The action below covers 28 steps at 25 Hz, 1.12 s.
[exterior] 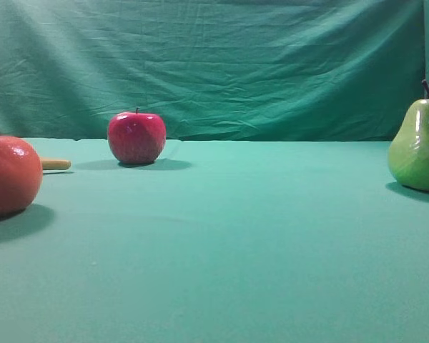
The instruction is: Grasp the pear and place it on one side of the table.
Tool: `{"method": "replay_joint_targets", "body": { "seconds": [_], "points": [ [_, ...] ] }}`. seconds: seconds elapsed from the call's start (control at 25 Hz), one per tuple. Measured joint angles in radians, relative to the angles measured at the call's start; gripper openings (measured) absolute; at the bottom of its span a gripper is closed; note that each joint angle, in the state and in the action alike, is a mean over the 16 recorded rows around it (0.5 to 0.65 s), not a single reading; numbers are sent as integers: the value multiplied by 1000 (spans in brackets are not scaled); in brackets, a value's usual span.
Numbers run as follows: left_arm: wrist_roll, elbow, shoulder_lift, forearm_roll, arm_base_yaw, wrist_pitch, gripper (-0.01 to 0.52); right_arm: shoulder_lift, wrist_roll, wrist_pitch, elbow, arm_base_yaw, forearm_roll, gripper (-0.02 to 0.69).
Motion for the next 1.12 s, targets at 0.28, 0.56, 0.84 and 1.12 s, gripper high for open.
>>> {"method": "replay_joint_targets", "body": {
  "seconds": [0.28,0.56,0.84,1.12],
  "points": [
    [0,0,0,0,0,0,0,-166,0,66,0,0,32,0],
    [0,0,0,0,0,0,0,-300,-1,117,57,-16,36,0],
    [0,0,0,0,0,0,0,-470,-11,17,280,-81,26,0],
    [0,0,0,0,0,0,0,-659,-24,-193,613,-169,18,0]
  ]
}}
